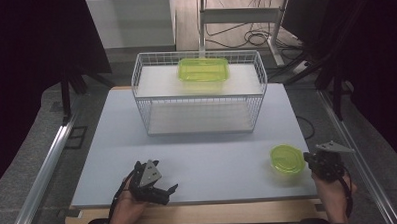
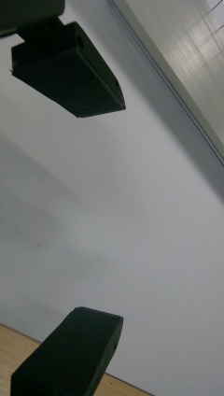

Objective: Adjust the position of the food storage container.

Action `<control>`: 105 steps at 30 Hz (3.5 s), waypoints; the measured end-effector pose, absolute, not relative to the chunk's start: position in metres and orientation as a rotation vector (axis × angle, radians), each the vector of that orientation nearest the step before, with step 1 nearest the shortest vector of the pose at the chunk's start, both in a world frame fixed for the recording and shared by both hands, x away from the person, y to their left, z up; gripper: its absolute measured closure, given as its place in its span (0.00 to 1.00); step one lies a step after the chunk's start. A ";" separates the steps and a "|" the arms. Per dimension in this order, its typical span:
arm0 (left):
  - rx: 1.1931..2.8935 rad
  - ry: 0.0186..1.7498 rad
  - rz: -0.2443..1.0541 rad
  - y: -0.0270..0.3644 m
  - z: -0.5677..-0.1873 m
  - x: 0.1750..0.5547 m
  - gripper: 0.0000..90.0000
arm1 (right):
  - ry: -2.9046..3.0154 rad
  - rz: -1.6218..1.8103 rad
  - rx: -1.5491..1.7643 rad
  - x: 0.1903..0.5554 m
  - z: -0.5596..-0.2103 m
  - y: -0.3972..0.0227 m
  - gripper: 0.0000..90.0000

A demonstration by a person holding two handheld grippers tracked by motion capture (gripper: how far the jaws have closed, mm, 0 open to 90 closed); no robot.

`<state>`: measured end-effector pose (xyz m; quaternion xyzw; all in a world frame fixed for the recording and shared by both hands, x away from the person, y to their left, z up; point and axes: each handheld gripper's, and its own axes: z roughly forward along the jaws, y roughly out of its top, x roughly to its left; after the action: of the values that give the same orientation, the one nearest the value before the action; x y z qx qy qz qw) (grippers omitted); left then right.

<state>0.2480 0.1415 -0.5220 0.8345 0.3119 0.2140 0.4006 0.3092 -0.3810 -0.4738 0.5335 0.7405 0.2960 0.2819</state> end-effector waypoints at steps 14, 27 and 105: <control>2.112 0.789 0.541 0.141 -0.522 0.248 0.02 | 2.044 0.841 1.429 0.309 -0.476 -0.357 0.99; 2.111 0.792 0.541 0.141 -0.522 0.249 0.02 | 2.143 0.935 1.405 0.305 -0.479 -0.324 0.96; 2.116 0.806 0.543 0.146 -0.520 0.247 0.03 | 2.522 1.028 1.077 0.337 -0.504 -0.207 0.84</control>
<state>0.2469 0.1461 -0.5199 0.8348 0.3179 0.2142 0.3953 0.3366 -0.2066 -0.5038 0.3656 0.8563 0.3489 0.1064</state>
